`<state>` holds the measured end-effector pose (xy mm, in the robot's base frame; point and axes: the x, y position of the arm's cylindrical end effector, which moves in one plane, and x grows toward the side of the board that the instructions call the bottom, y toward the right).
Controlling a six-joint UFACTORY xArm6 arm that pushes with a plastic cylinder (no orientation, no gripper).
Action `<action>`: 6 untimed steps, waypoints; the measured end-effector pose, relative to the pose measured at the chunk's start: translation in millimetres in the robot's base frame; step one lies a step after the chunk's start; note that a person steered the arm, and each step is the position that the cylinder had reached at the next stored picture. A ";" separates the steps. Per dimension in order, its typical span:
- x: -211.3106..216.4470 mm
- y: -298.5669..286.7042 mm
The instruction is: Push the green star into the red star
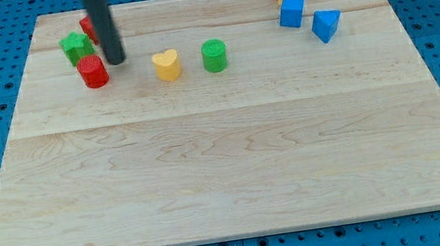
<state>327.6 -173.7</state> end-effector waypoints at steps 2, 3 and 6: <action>-1.5 -66.1; -22.1 -31.4; 37.7 -16.2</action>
